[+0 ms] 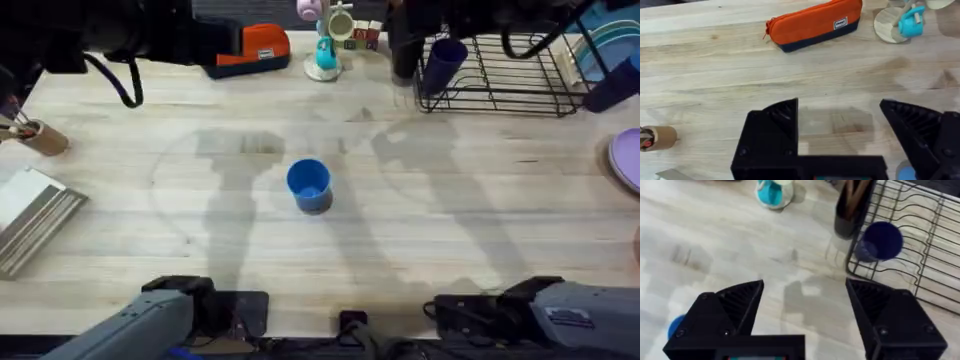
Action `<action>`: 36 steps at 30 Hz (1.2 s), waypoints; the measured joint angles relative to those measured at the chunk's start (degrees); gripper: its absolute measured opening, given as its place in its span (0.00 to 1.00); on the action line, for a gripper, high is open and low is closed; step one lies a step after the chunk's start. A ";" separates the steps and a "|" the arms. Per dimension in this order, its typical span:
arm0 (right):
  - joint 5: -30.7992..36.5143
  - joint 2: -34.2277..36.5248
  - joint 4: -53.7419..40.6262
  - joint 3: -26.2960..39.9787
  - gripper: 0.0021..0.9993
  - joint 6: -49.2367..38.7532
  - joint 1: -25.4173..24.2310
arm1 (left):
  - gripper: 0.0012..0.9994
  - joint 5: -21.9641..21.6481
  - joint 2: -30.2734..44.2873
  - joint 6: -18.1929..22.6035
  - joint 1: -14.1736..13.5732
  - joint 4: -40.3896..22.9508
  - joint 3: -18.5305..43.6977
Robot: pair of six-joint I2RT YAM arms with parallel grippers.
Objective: Pick up the cup on the table and put them onto the rack.
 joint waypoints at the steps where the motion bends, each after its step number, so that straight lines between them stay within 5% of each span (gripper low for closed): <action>1: -0.19 -0.02 -0.44 0.00 1.00 -0.38 0.62 | 0.99 0.00 0.02 0.00 0.00 0.00 0.00; 21: -6.74 -0.02 -11.19 0.00 1.00 -8.13 18.31 | 0.99 0.00 0.00 0.00 0.00 0.00 0.00; 36: -6.88 0.57 -10.74 0.02 1.00 -8.48 19.09 | 0.99 0.00 0.01 0.00 0.01 -0.28 0.00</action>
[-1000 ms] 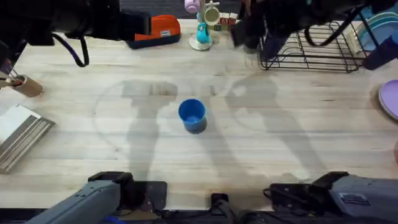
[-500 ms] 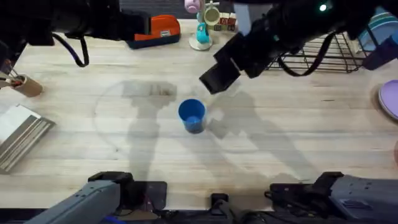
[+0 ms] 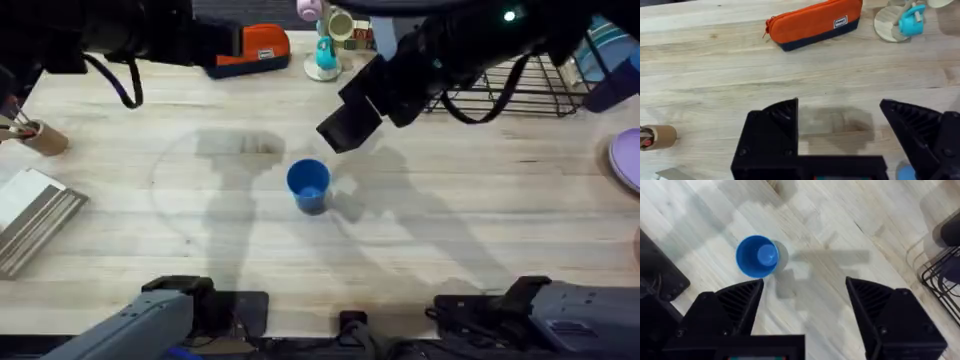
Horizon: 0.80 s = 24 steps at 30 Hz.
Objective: Pick up the cup on the table and put them onto the rack.
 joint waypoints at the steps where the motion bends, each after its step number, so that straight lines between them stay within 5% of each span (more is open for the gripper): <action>1: 0.00 0.18 0.03 0.00 1.00 0.00 0.00 | 0.99 0.00 -0.01 0.00 -0.01 0.00 0.00; 24: -6.62 10.09 1.71 0.07 1.00 0.04 0.00 | 0.99 0.00 -0.01 0.00 0.00 -0.02 0.00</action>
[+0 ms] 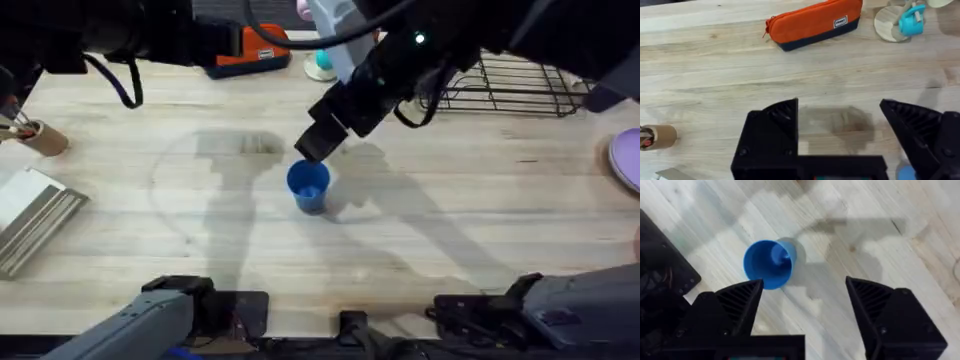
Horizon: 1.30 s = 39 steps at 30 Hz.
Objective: Pick up the cup on the table and put them onto the rack.
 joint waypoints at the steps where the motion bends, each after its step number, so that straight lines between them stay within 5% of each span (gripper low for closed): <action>1: -0.03 0.36 -0.02 0.00 1.00 0.00 0.00 | 0.99 0.00 0.02 0.00 -0.02 0.00 0.00; 29: -0.64 9.30 -0.35 0.00 1.00 0.00 0.02 | 0.99 -0.05 0.01 0.00 0.00 -0.11 0.00; 39: -0.64 10.96 -0.37 0.00 0.99 0.00 0.02 | 0.99 -5.61 0.02 0.02 -0.02 0.72 0.00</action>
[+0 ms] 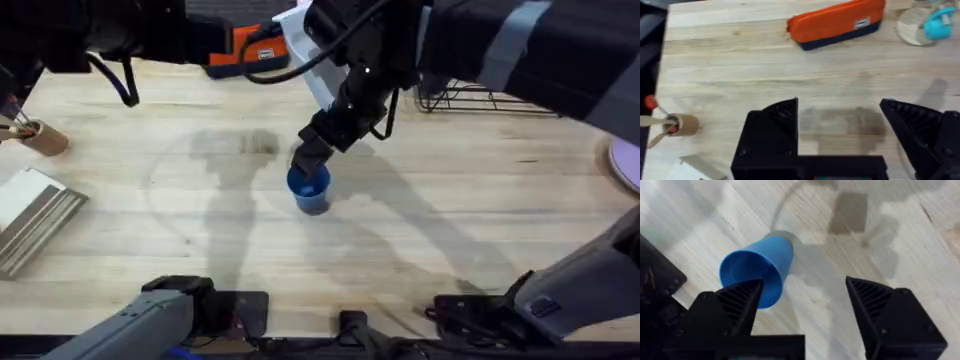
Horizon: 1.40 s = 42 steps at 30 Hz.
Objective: Pick up the cup on the table and put them onto the rack.
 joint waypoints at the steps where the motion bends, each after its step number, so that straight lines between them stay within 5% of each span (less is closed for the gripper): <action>1: 0.00 0.01 0.01 0.00 0.99 0.00 0.00 | 0.99 -0.93 -0.01 0.00 0.01 0.02 0.00; 8: 0.00 0.00 0.09 0.00 0.99 0.00 0.00 | 0.99 -4.69 0.00 0.17 0.62 0.01 0.00; 17: 0.00 0.00 0.13 0.00 0.99 0.00 0.04 | 0.99 -4.88 0.00 0.20 5.17 0.00 0.00; 42: -0.19 2.58 2.16 -3.59 0.96 0.00 2.45 | 0.99 -4.88 -0.02 0.20 5.28 0.00 0.00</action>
